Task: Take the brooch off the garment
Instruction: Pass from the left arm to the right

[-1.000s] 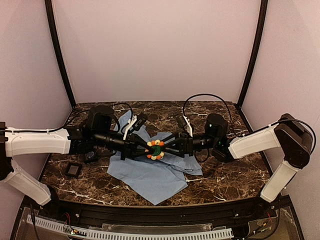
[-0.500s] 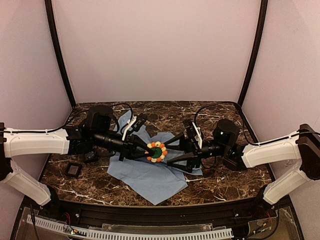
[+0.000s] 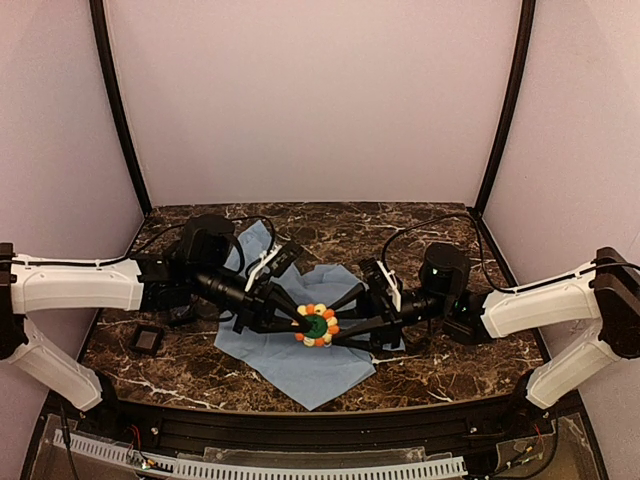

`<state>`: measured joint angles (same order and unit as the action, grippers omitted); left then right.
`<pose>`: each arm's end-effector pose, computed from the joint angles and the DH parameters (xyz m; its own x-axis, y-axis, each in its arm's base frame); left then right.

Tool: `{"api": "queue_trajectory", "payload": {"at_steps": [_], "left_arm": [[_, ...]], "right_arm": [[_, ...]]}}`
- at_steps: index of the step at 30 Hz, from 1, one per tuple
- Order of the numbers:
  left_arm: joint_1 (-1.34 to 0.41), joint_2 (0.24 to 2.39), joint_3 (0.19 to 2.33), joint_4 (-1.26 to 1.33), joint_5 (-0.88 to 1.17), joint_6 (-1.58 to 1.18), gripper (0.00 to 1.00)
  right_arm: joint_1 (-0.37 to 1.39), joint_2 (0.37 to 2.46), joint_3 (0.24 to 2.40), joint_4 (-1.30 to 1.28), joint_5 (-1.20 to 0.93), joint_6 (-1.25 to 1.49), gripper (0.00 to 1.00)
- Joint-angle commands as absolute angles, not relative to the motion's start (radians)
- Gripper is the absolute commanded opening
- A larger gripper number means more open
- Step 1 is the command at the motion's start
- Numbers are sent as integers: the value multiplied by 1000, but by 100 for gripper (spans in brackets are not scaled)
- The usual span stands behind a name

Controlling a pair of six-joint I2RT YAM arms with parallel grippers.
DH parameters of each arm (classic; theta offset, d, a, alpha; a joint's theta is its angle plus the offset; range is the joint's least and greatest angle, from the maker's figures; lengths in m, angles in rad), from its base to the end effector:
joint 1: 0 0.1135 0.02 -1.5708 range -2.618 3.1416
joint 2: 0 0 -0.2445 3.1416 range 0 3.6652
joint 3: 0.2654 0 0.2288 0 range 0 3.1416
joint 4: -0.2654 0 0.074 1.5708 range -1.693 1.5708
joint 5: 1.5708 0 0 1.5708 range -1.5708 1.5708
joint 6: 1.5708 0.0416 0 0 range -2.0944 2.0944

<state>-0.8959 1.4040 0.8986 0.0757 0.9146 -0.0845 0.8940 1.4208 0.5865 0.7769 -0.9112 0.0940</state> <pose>0.1567 -0.2486 0.2588 -0.3376 0.3394 -0.8780 0.9011 -0.1531 -0.4056 0.1470 0.2354 0.2263 -0.1270 -0.0662 -0.9897 -0.9642 -0.2260 0.1388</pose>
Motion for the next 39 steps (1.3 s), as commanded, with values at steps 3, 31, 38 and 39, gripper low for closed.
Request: {"api": "queue_trajectory", "payload": {"at_steps": [3, 31, 38, 39], "left_arm": [[-899, 1393, 863, 86, 947, -65, 1], [-899, 1283, 776, 142, 677, -37, 52], [-899, 1289, 772, 156, 663, -40, 51], [-899, 1291, 771, 156, 663, -40, 46]], "right_arm": [[926, 1428, 621, 743, -960, 70, 48], [953, 1494, 689, 713, -757, 197, 0], [953, 1521, 714, 687, -773, 197, 0], [953, 1523, 716, 685, -776, 197, 0]]}}
